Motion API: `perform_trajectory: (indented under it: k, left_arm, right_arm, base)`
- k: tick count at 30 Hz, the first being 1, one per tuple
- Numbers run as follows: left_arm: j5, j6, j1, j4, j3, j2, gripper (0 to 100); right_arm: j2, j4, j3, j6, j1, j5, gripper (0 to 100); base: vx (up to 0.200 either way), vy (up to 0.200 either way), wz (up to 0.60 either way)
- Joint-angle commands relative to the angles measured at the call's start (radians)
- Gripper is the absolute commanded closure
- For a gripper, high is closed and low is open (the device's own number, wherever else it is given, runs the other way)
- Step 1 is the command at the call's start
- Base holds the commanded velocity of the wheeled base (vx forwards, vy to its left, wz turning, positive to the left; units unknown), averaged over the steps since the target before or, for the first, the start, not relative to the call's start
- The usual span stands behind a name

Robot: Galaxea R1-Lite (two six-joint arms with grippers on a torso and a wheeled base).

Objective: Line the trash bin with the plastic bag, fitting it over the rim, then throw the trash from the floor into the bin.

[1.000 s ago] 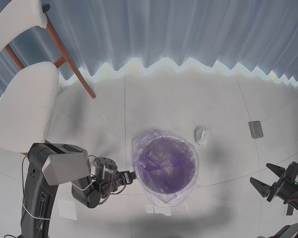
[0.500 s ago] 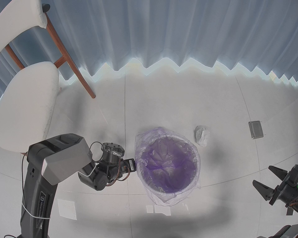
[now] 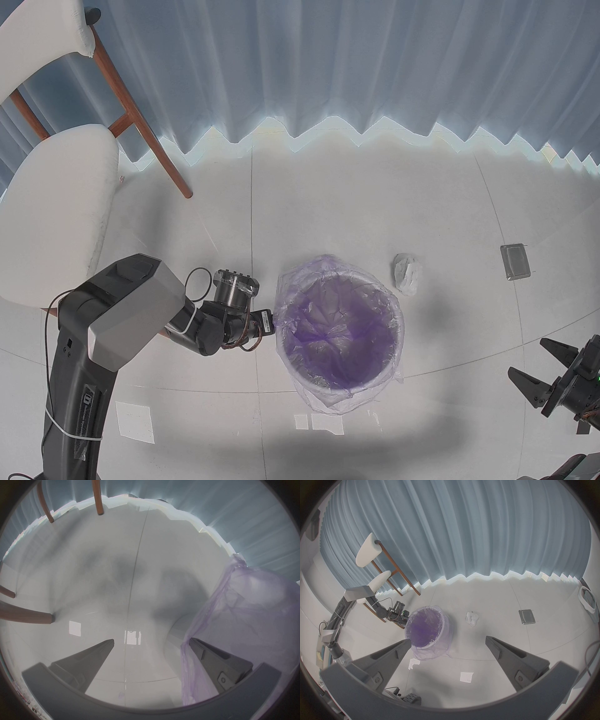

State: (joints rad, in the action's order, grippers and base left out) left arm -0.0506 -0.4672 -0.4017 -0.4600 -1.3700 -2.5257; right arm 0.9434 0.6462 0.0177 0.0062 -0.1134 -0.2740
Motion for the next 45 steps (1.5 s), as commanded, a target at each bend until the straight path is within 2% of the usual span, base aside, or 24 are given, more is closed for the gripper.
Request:
perform_trajectory:
  k: [1, 12, 21, 27, 31, 32, 33, 38, 40, 45]
  left_arm:
    - [-0.003, -0.001, 0.017, 0.080, -0.080, -0.011, 0]
    - [-0.005, -0.002, 0.017, 0.317, -0.270, -0.077, 0]
    - [-0.012, -0.005, 0.023, 0.346, -0.236, -0.051, 0]
    - [-0.012, -0.016, 0.040, 0.348, -0.092, 0.081, 0]
    - [-0.009, -0.033, 0.037, 0.346, 0.014, 0.173, 0]
    - [-0.003, -0.033, 0.030, 0.343, 0.103, 0.239, 0]
    - [-0.002, -0.031, 0.027, 0.339, 0.150, 0.269, 0]
    - [-0.002, -0.033, 0.021, 0.328, 0.312, 0.367, 0]
    - [-0.005, -0.034, 0.021, 0.296, 0.371, 0.400, 0]
    - [-0.009, -0.034, 0.020, 0.098, 0.537, 0.476, 0]
  right_arm:
    - [0.003, -0.003, -0.016, 0.000, 0.000, -0.001, 0]
    - [0.000, -0.022, -0.016, 0.000, 0.001, 0.001, 0]
    - [-0.018, -0.057, -0.016, 0.000, 0.012, 0.001, 0]
    - [-0.044, -0.115, -0.013, 0.020, 0.012, 0.013, 0]
    - [-0.028, -0.118, -0.002, 0.106, 0.012, 0.039, 0]
    - [-0.012, -0.128, 0.019, 0.183, 0.011, 0.044, 0]
    - [0.000, -0.138, 0.033, 0.218, 0.011, 0.047, 0]
    - [0.067, -0.214, 0.110, 0.301, 0.004, 0.056, 0]
    - [0.110, -0.227, 0.131, 0.321, 0.001, 0.055, 0]
    - [0.219, -0.218, 0.168, 0.360, -0.002, 0.053, 0]
  base:
    - [0.000, 0.000, 0.00]
    - [0.000, 0.000, 0.00]
    - [0.000, 0.000, 0.00]
    - [0.000, 0.000, 0.00]
    - [0.000, 0.000, 0.00]
    - [0.000, 0.000, 0.00]
    - [0.000, 0.000, 0.00]
    - [0.000, 0.000, 0.00]
    - [0.000, 0.000, 0.00]
    - [0.000, 0.000, 0.00]
